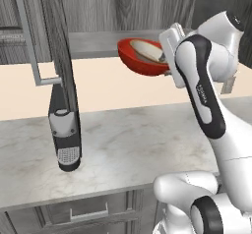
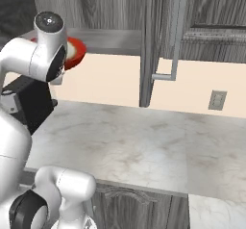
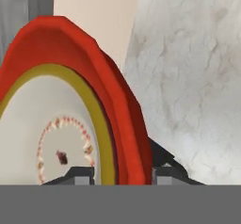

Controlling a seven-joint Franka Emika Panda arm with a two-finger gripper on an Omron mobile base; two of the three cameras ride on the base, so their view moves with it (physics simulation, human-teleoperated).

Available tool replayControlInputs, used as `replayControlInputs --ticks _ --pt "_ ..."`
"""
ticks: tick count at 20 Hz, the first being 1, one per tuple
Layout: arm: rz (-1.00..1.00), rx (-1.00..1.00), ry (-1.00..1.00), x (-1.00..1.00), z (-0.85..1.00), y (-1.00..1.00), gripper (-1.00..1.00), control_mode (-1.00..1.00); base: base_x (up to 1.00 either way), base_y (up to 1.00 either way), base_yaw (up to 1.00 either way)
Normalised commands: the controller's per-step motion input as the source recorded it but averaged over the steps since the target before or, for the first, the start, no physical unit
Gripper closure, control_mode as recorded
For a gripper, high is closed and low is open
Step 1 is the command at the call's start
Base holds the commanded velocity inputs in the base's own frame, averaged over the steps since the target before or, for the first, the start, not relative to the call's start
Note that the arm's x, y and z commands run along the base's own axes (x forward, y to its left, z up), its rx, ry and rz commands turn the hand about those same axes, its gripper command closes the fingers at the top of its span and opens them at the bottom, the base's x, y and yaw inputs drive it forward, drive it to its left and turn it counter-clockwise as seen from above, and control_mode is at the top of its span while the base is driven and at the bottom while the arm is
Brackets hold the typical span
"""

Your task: Pick up the bowls on the counter and stack them on top of one another in the open cabinet. Place the smaller bowl on top of the larger bowl.

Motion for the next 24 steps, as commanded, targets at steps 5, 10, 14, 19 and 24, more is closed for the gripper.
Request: replayControlInputs --ticks 5,10,14,19,24 --pt "-0.03 -0.05 0.00 0.75 0.37 -0.06 1.00 -1.00 0.00 0.00 0.00" --pt "-0.01 -0.09 -0.08 0.30 0.27 -0.02 1.00 -1.00 0.00 0.00 0.00" --pt "0.00 -0.07 -0.20 -0.32 0.27 0.00 1.00 -1.00 0.00 0.00 0.00" --pt "0.00 -0.02 -0.06 0.41 -0.14 0.00 1.00 -1.00 0.00 0.00 0.00" --pt "0.00 0.00 0.00 1.00 -0.29 -0.09 1.00 -1.00 0.00 0.00 0.00"
